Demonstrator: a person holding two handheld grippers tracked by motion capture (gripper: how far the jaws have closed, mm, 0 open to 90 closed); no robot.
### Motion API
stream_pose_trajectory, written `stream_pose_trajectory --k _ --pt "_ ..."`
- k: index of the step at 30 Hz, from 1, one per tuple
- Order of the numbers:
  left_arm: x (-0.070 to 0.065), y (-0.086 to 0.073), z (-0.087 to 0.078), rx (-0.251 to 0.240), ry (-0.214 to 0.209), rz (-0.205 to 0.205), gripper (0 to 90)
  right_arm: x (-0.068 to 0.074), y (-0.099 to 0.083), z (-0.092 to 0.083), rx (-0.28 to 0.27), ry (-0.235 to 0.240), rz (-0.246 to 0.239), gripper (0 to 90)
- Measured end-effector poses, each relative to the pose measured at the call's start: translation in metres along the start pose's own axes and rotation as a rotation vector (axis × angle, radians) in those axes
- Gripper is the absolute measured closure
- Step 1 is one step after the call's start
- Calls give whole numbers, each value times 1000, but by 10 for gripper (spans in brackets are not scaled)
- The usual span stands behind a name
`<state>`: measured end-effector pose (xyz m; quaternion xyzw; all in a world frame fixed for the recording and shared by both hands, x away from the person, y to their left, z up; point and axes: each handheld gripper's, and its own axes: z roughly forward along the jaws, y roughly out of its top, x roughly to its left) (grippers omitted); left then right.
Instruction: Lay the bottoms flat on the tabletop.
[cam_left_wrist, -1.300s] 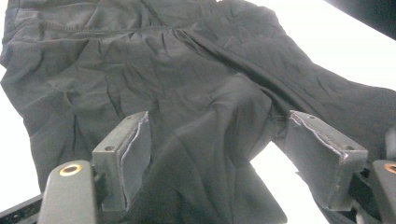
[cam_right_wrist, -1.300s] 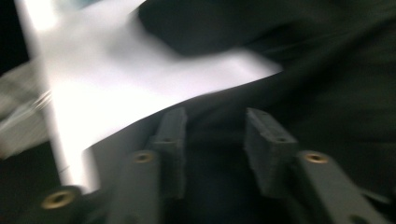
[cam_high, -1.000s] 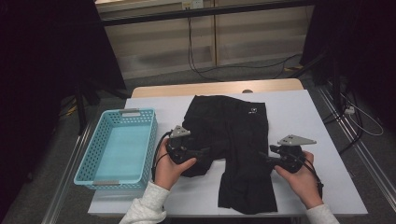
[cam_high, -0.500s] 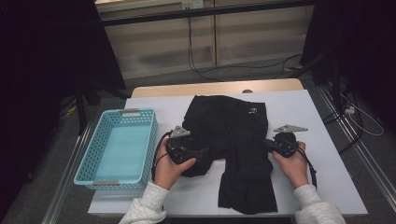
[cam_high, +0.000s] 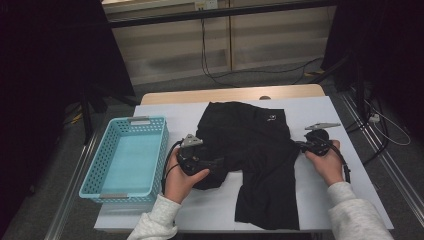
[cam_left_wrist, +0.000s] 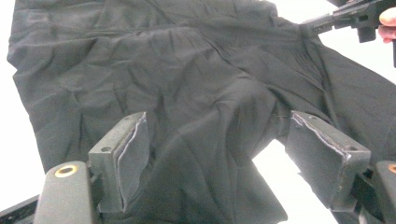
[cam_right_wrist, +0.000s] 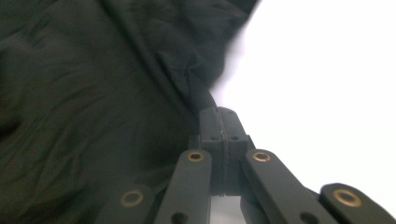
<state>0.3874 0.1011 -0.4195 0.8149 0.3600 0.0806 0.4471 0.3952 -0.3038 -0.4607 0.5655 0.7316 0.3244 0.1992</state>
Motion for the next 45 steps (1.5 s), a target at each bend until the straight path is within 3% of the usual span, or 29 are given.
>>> stream_pose_trajectory --k 2,4,6,8,10,13,17,20,22,25,27,29,30,31,37,42,43,45 --pt "0 0 0 3 -2 -2 224 -11 1 0 -13 -18 21 900" --pt "-2 -1 1 2 -6 -9 223 -20 4 0 -15 -48 12 900" --pt "-3 -1 2 5 -10 -11 223 -31 7 -2 -46 -100 18 900" --pt "-3 -1 1 9 -9 -2 223 -37 7 0 -56 -73 55 898" --pt "-3 -1 1 9 -10 1 222 -36 5 1 -24 -89 66 750" --pt "-1 -2 1 13 -7 -2 221 -29 -1 -6 -25 -82 46 554" --pt "0 -2 -1 11 2 -3 215 -22 -15 -25 -50 -51 63 490" --pt "-1 -1 -3 7 -1 -5 214 -12 -32 -42 -46 -19 58 488" --pt "-2 0 -3 4 -2 -1 214 -2 -45 -52 -23 9 26 523" --pt "-2 -1 -3 9 -3 -1 214 12 -65 -64 -1 13 -2 555" --pt "-2 -2 -2 11 -4 -4 214 19 -77 -71 -20 11 2 579" --pt "-2 -2 -2 11 -4 -5 214 23 -81 -77 -14 55 4 775" --pt "-3 -2 -2 9 -4 -5 214 25 -83 -78 -7 80 -4 821" --pt "-3 -2 -2 11 -2 0 214 28 -85 -78 -14 69 -27 899" --pt "-2 -1 -3 5 -6 -13 215 22 -89 -91 -6 105 -35 900" --pt "-2 -1 -1 11 -8 -15 214 12 -98 -101 45 137 -59 897" --pt "-2 -2 -1 14 -5 -13 214 11 -99 -102 47 138 -58 869" --pt "-2 -2 0 22 -4 -13 212 9 -95 -101 23 110 -61 693"
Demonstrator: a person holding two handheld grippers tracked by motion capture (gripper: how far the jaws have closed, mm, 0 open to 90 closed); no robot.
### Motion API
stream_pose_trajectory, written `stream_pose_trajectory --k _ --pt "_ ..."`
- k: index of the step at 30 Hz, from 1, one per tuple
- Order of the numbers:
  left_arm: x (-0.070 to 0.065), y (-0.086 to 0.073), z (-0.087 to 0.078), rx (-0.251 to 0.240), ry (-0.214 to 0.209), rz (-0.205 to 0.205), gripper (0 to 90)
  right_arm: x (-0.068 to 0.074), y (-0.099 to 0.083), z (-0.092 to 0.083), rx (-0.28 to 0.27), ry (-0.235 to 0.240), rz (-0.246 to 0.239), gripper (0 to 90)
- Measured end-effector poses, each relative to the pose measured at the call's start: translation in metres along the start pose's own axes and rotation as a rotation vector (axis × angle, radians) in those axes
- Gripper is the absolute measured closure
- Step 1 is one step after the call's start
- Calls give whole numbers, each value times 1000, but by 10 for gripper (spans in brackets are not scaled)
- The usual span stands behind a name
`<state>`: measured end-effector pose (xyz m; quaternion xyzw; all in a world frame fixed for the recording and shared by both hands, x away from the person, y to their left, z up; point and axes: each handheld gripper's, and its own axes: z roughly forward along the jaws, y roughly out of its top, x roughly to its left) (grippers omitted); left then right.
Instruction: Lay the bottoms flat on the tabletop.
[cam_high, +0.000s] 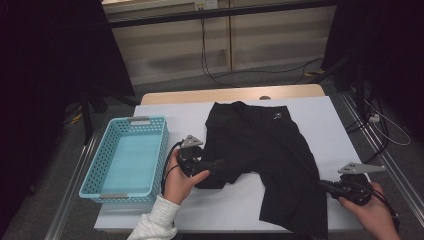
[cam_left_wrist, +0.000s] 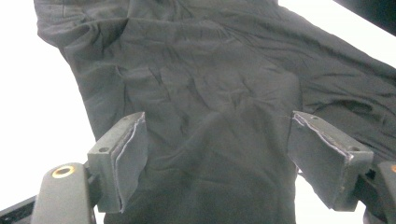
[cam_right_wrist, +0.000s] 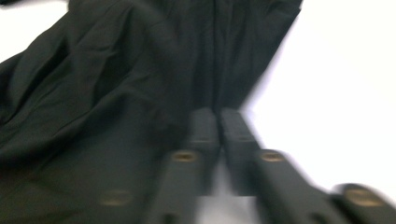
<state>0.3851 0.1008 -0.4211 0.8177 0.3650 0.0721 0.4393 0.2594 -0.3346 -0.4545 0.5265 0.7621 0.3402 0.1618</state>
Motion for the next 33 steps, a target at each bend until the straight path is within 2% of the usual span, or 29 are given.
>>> stream_pose_trajectory --k 2,6,8,12,13,16,18,20,21,23,26,30,32,33 --pt "0 -1 1 6 1 -5 206 -4 8 4 -34 -25 13 604" --pt "2 -2 1 11 10 -8 200 -16 33 19 -100 -44 38 523" --pt "4 -2 1 14 10 -8 199 -22 50 30 -124 -52 38 518" --pt "6 -3 -1 8 21 -21 199 -33 85 53 -126 -116 -12 524" --pt "6 -4 -1 9 26 -17 199 -36 94 59 -126 -127 -12 531" --pt "8 -5 -2 19 35 -15 200 -47 115 76 -123 -136 9 544" --pt "8 -6 -3 24 43 -16 200 -55 128 86 -143 -104 55 544" --pt "7 -7 -4 22 49 -17 201 -59 141 96 -145 -128 55 554" --pt "6 -8 -5 23 52 -17 201 -62 147 102 -138 -125 60 556" --pt "4 -10 -6 21 52 -22 201 -66 156 116 -120 -154 65 576" --pt "2 -12 -9 22 56 -24 202 -72 162 138 -105 -147 110 591" --pt "2 -15 -10 30 64 -24 219 -77 164 161 -150 -181 137 619" --pt "3 -15 -10 38 66 -23 214 -78 166 174 -126 -131 147 594" --pt "2 -15 -9 35 68 -28 214 -77 169 175 -120 -140 130 627"
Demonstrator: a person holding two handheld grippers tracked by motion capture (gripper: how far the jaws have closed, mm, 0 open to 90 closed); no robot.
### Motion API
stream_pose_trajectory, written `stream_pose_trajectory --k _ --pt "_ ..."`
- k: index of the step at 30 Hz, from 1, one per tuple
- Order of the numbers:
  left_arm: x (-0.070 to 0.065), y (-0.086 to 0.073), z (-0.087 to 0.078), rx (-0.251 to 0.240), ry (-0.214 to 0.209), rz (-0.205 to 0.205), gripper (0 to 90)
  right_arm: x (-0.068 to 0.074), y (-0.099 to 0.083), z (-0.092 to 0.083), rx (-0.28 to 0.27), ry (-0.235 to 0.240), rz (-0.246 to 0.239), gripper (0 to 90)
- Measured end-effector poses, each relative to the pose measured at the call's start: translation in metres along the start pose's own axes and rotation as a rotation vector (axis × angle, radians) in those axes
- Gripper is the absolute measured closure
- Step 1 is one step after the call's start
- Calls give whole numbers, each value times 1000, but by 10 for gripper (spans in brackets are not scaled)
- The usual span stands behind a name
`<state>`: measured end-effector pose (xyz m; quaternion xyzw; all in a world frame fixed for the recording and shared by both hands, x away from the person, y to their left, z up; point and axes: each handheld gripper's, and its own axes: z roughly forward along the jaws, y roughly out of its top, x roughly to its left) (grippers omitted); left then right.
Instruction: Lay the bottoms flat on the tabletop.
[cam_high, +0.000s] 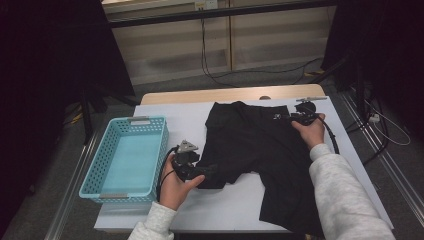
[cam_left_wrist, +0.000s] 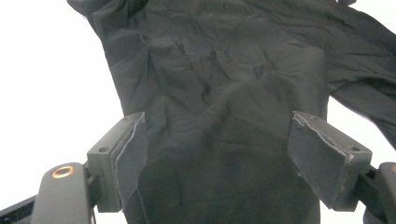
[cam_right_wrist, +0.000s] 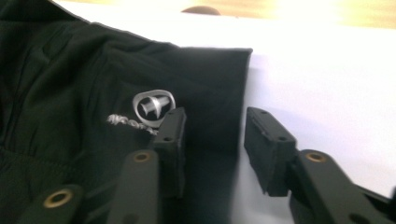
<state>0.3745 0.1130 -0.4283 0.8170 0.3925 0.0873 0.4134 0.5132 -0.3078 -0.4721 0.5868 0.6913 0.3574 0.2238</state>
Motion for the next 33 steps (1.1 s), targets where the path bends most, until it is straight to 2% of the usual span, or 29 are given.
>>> stream_pose_trajectory --k 1,2,3,4,5,7,9,10,11,12,14,16,18,25,30,31,33 --pt "0 0 1 6 -9 8 214 1 3 2 9 -3 -4 686" --pt "-1 -1 2 8 -20 2 216 3 5 4 18 14 -11 829" --pt "0 -1 3 5 -19 0 218 6 6 5 22 22 -47 864" --pt "0 -2 4 0 -14 -6 219 6 7 6 10 -7 -72 875" --pt "1 -2 5 2 -14 -9 219 4 8 7 6 -19 -55 881" --pt "2 -1 7 1 -17 -13 220 -4 14 5 -28 -76 -57 881" --pt "3 -1 7 -1 -18 -10 219 -17 18 1 -63 -135 -24 876" --pt "4 -1 7 4 -15 -6 219 -22 19 1 -57 -151 1 858" --pt "4 0 7 1 -14 -11 219 -27 18 2 -37 -147 20 787" --pt "5 0 7 -4 -12 -10 218 -31 16 4 -19 -142 37 655" --pt "6 0 7 3 -14 -3 215 -32 14 1 -11 -161 18 605" --pt "8 -1 8 0 -11 -5 208 -31 10 -5 -6 -146 21 541" --pt "8 -1 9 6 -12 -3 207 -28 6 -16 -3 -147 -4 532" --pt "5 1 6 -12 -32 9 203 -6 -19 -70 8 -70 -78 452" --pt "1 5 4 -17 -40 23 204 13 -52 -109 16 -26 -56 372" --pt "0 6 3 -19 -47 28 206 17 -59 -114 23 -14 -63 366" --pt "-2 9 2 -23 -54 34 217 25 -72 -126 6 -21 -84 354"
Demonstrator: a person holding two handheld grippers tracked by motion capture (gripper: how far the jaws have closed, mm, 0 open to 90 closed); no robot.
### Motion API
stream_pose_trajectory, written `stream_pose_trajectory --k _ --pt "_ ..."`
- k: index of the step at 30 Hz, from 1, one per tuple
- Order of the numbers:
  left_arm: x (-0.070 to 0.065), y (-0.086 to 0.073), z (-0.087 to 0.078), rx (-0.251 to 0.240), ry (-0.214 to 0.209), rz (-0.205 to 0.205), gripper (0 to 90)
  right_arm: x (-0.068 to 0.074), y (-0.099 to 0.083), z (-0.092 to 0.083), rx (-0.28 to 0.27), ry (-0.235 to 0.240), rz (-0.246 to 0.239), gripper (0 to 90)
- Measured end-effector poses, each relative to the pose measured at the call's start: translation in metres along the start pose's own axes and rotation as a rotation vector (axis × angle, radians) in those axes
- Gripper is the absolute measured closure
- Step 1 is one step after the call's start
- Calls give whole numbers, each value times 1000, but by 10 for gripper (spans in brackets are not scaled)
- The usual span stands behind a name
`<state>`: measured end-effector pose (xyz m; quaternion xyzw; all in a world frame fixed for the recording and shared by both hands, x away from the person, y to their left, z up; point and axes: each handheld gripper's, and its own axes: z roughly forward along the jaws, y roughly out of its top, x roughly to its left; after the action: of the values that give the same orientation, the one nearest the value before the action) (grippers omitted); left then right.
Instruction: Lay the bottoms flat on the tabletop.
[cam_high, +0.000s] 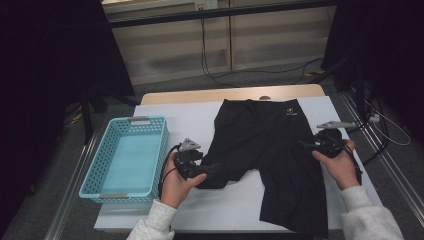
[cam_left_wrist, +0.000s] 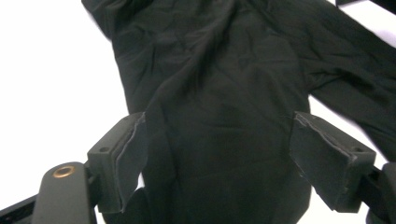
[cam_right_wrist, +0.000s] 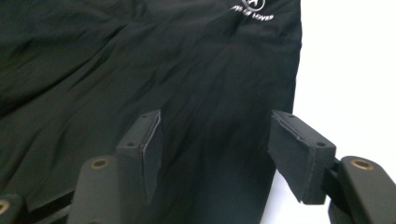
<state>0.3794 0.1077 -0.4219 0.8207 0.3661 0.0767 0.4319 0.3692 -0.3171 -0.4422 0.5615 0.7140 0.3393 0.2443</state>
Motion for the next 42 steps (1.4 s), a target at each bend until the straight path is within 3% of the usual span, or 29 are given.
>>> stream_pose_trajectory --k 7,14,16,21,23,26,33,42 --pt "-1 7 1 -7 -15 9 217 19 -35 -25 -4 9 4 334" --pt "0 5 4 16 -25 15 218 21 -54 -33 14 -18 15 319" --pt "0 5 4 16 -23 15 219 19 -55 -35 14 -22 32 329" --pt "1 4 5 21 -26 13 218 16 -59 -35 47 -20 15 404" --pt "1 4 4 22 -26 14 219 15 -62 -36 38 -24 6 469" --pt "3 4 2 16 -23 5 219 12 -63 -38 29 -8 27 495" --pt "5 2 0 17 -18 6 231 19 -53 -41 -22 20 -10 355" --pt "2 1 -3 28 -39 20 289 43 -41 -39 -50 81 -72 307"
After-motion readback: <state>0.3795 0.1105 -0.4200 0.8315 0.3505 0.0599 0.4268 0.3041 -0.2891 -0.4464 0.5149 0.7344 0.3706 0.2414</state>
